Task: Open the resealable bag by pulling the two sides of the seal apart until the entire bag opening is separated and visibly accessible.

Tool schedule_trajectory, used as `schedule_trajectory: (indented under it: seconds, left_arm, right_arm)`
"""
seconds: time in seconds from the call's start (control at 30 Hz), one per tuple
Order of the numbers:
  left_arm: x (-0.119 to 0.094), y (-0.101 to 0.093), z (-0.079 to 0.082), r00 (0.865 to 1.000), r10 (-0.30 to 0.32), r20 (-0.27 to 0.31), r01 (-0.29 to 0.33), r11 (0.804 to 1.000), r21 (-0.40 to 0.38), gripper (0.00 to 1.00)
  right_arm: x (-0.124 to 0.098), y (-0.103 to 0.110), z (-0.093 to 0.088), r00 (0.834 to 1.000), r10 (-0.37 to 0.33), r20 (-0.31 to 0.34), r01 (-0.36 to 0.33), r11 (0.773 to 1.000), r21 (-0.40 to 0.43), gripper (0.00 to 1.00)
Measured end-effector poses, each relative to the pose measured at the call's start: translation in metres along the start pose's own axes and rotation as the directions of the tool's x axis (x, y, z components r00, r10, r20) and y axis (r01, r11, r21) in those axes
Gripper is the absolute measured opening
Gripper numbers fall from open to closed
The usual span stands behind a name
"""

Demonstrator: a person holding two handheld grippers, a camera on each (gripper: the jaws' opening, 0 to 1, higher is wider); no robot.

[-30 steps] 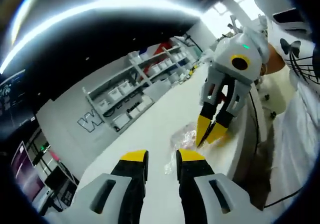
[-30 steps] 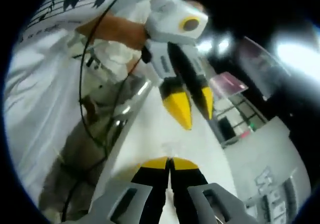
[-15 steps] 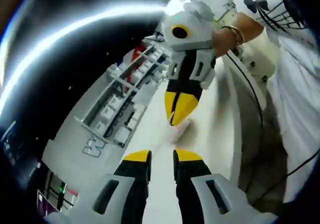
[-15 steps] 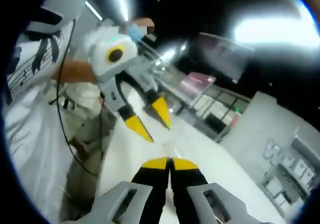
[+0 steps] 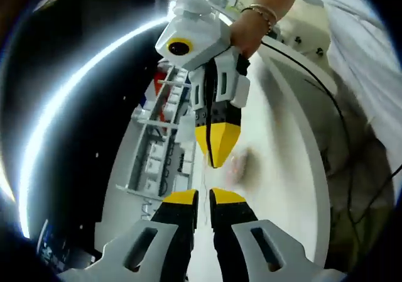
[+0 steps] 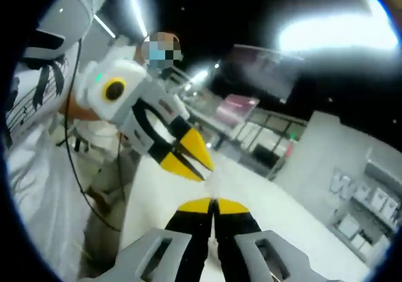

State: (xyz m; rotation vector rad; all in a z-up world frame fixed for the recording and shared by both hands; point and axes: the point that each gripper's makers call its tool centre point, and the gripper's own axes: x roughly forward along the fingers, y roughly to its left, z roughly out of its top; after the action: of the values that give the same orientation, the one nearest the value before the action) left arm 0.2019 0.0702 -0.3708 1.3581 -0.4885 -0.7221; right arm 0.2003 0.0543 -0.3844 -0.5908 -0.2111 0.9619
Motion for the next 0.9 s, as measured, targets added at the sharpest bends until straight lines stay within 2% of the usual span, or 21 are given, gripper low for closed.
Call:
schedule_trajectory:
  seconds: [0.17, 0.4, 0.9]
  left_arm:
    - [0.004, -0.006, -0.003, 0.999, -0.036, -0.014, 0.036, 0.999, 0.02, 0.09]
    - [0.005, -0.006, -0.003, 0.999, -0.043, -0.018, 0.044, 0.998, 0.045, 0.09]
    - [0.004, -0.005, -0.004, 0.999, -0.04, -0.027, 0.042, 0.998, 0.047, 0.01]
  right_arm:
    - [0.0, 0.001, 0.001, 1.0, 0.004, 0.001, -0.004, 1.0, -0.003, 0.0]
    - [0.0, 0.007, 0.002, 1.0, 0.016, 0.0, -0.016, 1.0, -0.003, 0.0]
    - [-0.001, 0.014, 0.002, 1.0, 0.021, 0.002, -0.021, 0.999, 0.032, 0.0]
